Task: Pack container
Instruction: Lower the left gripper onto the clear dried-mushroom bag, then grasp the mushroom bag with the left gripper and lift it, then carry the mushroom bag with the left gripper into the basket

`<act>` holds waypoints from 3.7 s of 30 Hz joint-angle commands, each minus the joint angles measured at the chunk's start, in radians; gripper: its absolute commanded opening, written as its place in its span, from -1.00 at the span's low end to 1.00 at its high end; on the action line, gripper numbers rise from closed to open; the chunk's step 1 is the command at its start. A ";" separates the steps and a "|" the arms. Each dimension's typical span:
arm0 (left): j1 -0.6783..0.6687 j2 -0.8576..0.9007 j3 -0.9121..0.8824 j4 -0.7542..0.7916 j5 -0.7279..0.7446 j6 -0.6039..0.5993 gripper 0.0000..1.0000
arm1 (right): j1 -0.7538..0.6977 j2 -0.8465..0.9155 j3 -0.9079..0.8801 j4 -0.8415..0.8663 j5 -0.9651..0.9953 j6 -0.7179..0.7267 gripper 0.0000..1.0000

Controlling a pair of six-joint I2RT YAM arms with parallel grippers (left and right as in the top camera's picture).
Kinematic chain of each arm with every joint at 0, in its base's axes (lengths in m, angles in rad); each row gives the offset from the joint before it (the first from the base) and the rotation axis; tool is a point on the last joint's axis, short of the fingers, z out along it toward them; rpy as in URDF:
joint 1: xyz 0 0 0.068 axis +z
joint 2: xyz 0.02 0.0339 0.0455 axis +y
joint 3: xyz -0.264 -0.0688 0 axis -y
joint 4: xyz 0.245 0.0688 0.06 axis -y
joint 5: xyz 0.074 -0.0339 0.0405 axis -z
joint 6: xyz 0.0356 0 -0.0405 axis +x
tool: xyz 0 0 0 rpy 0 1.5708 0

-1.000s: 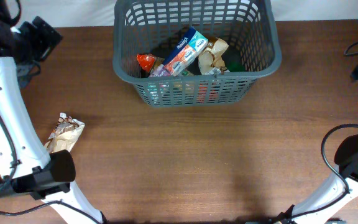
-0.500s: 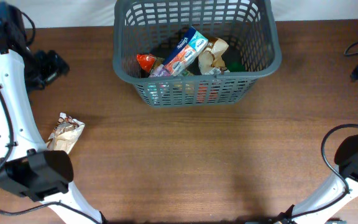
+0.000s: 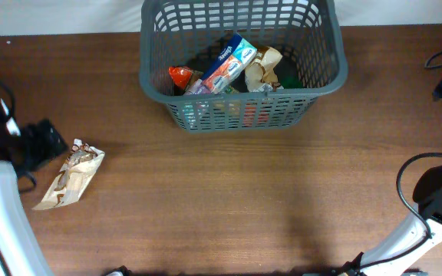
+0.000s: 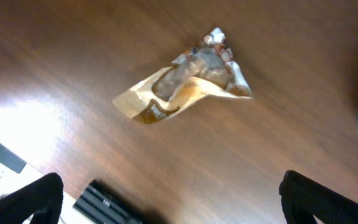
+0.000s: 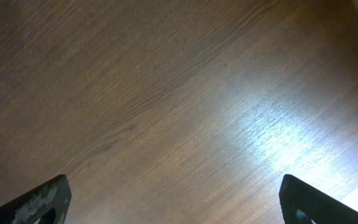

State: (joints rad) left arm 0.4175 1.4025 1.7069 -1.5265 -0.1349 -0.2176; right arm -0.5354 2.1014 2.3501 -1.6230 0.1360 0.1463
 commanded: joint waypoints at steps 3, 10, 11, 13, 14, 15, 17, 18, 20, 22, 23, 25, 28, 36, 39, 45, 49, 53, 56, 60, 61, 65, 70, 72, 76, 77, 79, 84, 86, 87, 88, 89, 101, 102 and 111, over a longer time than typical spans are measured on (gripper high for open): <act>0.078 -0.084 -0.286 0.165 0.034 0.051 0.99 | -0.001 0.002 -0.004 0.000 -0.002 0.005 0.98; 0.107 -0.082 -0.409 0.226 0.002 0.051 0.99 | -0.001 0.002 -0.004 0.000 -0.002 0.005 0.98; 0.107 -0.082 -0.409 0.229 0.019 0.051 0.99 | -0.001 0.002 -0.004 0.000 -0.002 0.005 0.97; 0.107 -0.082 -0.409 0.265 0.020 0.092 0.99 | -0.001 0.002 -0.004 0.000 -0.002 0.005 0.98; 0.107 -0.082 -0.409 0.299 0.042 0.169 0.99 | -0.001 0.002 -0.004 0.000 -0.002 0.005 0.98; 0.107 -0.082 -0.409 0.332 0.079 0.269 0.99 | -0.001 0.002 -0.004 0.000 -0.002 0.005 0.98; 0.107 -0.079 -0.409 0.393 0.155 0.451 0.99 | -0.001 0.002 -0.004 0.000 -0.002 0.005 0.98; 0.107 -0.074 -0.409 0.423 0.195 0.518 0.99 | -0.001 0.002 -0.004 0.000 -0.002 0.005 0.98; 0.107 -0.055 -0.409 0.475 0.292 0.664 0.98 | -0.001 0.002 -0.004 0.000 -0.002 0.005 0.98; 0.107 -0.018 -0.409 0.517 0.328 0.729 0.99 | -0.001 0.002 -0.004 0.000 -0.002 0.005 0.97; 0.107 0.007 -0.409 0.526 0.321 0.739 0.98 | -0.001 0.002 -0.004 0.000 -0.002 0.005 0.98; 0.107 0.057 -0.409 0.528 0.297 0.756 0.99 | -0.001 0.002 -0.004 0.000 -0.002 0.005 0.97; 0.107 0.150 -0.409 0.514 0.227 0.754 0.99 | -0.001 0.002 -0.004 0.000 -0.002 0.005 0.98; 0.107 0.326 -0.409 0.425 0.175 0.701 0.99 | -0.001 0.002 -0.004 0.000 -0.002 0.005 0.98; 0.107 0.345 -0.412 0.432 0.176 0.701 0.99 | -0.001 0.002 -0.004 0.000 -0.002 0.005 0.98; 0.107 0.360 -0.412 0.470 0.198 0.702 0.99 | -0.001 0.002 -0.004 0.000 -0.002 0.005 0.97; 0.107 0.378 -0.412 0.500 0.198 0.702 0.99 | -0.001 0.002 -0.004 0.000 -0.002 0.005 0.98; 0.107 0.415 -0.412 0.521 0.198 0.702 0.98 | -0.001 0.002 -0.004 0.000 -0.002 0.005 0.98; 0.107 0.453 -0.412 0.531 0.198 0.702 0.98 | -0.001 0.002 -0.004 0.000 -0.002 0.005 0.98; 0.107 0.512 -0.412 0.537 0.198 0.702 0.99 | -0.001 0.002 -0.004 0.000 -0.002 0.005 0.98; 0.107 0.535 -0.412 0.543 0.198 0.702 0.99 | -0.001 0.002 -0.004 0.000 -0.002 0.005 0.98; 0.107 0.591 -0.412 0.558 0.198 0.702 0.99 | -0.001 0.002 -0.004 0.000 -0.002 0.005 0.98; 0.107 0.643 -0.412 0.562 0.198 0.702 0.99 | -0.001 0.002 -0.004 0.000 -0.002 0.005 0.98; 0.107 0.650 -0.412 0.563 0.198 0.702 0.99 | -0.001 0.002 -0.004 0.000 -0.002 0.005 0.98; 0.107 0.650 -0.412 0.565 0.198 0.701 0.16 | -0.001 0.002 -0.004 0.000 -0.002 0.005 0.98; 0.107 0.650 -0.412 0.565 0.198 0.701 -0.03 | -0.001 0.002 -0.004 0.000 -0.002 0.005 0.98; 0.107 0.650 -0.412 0.566 0.198 0.685 -0.34 | -0.001 0.002 -0.004 0.000 -0.002 0.005 0.98; 0.107 0.650 -0.404 0.564 0.199 0.607 -0.96 | -0.001 0.002 -0.004 0.000 -0.002 0.005 0.98; 0.107 0.649 -0.377 0.545 0.215 0.566 -0.96 | -0.001 0.002 -0.004 0.000 -0.002 0.005 0.99; 0.107 0.649 -0.356 0.527 0.233 0.565 -0.96 | -0.001 0.002 -0.004 0.000 -0.002 0.005 0.98; 0.107 0.649 -0.329 0.506 0.258 0.565 -0.96 | -0.001 0.002 -0.004 0.000 -0.002 0.005 0.98; 0.107 0.649 -0.292 0.479 0.294 0.565 -0.96 | -0.001 0.002 -0.004 0.000 -0.002 0.005 0.98; 0.097 0.649 0.529 0.135 0.899 0.523 -0.96 | -0.001 0.002 -0.004 0.000 -0.002 0.005 0.98; 0.089 0.649 0.602 0.126 0.950 0.513 -0.97 | -0.001 0.002 -0.004 0.000 -0.002 0.005 0.98; -0.214 0.649 1.152 0.153 0.909 0.465 -0.96 | -0.001 0.002 -0.004 0.000 -0.002 0.005 0.98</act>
State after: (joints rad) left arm 0.3485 2.0640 2.7365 -1.3911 0.8051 0.2642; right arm -0.5354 2.1014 2.3501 -1.6226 0.1360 0.1471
